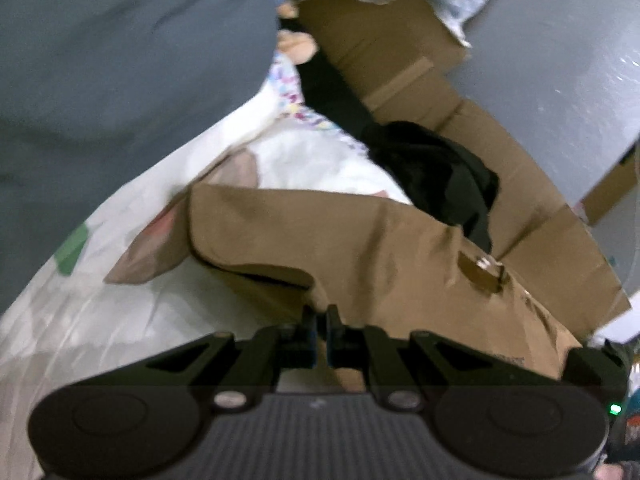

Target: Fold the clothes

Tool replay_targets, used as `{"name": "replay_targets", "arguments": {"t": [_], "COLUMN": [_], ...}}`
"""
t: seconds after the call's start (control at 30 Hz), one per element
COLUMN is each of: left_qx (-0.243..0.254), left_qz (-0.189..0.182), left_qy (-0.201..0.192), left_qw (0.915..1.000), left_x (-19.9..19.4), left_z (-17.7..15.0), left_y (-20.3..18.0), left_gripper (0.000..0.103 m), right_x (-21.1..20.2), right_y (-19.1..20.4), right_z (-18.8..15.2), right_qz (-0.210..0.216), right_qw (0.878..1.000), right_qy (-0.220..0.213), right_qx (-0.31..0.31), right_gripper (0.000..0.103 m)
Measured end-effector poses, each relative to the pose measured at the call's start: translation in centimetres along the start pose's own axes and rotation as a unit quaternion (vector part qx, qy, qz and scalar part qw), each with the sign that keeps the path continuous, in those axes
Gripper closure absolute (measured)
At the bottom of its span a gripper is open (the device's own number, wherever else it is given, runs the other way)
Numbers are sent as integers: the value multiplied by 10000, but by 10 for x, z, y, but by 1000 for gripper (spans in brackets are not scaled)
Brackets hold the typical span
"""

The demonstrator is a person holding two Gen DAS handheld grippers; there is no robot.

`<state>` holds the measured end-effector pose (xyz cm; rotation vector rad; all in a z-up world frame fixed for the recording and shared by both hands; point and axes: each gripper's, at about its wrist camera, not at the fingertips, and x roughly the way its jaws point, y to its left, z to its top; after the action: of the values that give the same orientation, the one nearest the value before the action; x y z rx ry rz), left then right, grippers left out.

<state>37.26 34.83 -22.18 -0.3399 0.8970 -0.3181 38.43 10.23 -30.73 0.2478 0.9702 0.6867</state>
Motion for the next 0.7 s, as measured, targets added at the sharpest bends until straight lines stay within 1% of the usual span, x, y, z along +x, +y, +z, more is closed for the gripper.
{"name": "replay_targets", "arguments": {"t": [0.07,0.13,0.17,0.2,0.3,0.33,0.37,0.43,0.47,0.5,0.53,0.57,0.6,0.67,0.7], "left_qx": [284,522,975,1160,1348,1390,1558,1735,1846,1957,2016,2082,2152,2286,2377], "left_qz": [-103,-151,-74,-56,-287,-320,-363,-360,-335,-311,-284,-257,-230,-231,-222], "left_qy": [29,59,141,185,301,317,387,498,569,640,675,728,786,895,957], "left_qw": [9995,9985,9951,9931,9900,9893,9864,9829,9806,9781,9767,9750,9731,9691,9664], "left_x": [1,1,5,5,12,13,16,22,26,29,31,34,37,41,43], "left_z": [-4,-7,-13,-16,-24,-26,-28,-30,-30,-31,-32,-32,-33,-35,-37], "left_y": [-8,-15,-27,-32,-44,-46,-54,-62,-67,-71,-73,-77,-81,-90,-95], "left_gripper": [99,99,99,100,100,100,100,100,100,100,100,100,100,100,100], "right_x": [7,20,26,28,37,39,39,35,32,29,24,14,3,-20,-25], "right_y": [1,1,1,1,-2,-4,-7,-13,-16,-18,-20,-22,-24,-22,-22], "right_z": [0,-1,-1,-1,-1,-1,-1,0,0,1,1,2,2,2,2], "right_qz": [-34,-156,-258,-279,-266,-240,-170,-51,-5,32,45,59,41,-145,-179], "right_qw": [10000,9997,9991,9990,9989,9990,9991,9990,9988,9985,9983,9980,9980,9985,9984], "right_qy": [50,188,290,315,374,385,382,430,462,493,519,547,563,537,537], "right_qx": [15,-61,-147,-176,-108,-57,29,146,189,229,261,298,287,-14,-98], "right_gripper": [94,94,94,94,94,94,94,92,88,75,66,47,34,28,28]}}
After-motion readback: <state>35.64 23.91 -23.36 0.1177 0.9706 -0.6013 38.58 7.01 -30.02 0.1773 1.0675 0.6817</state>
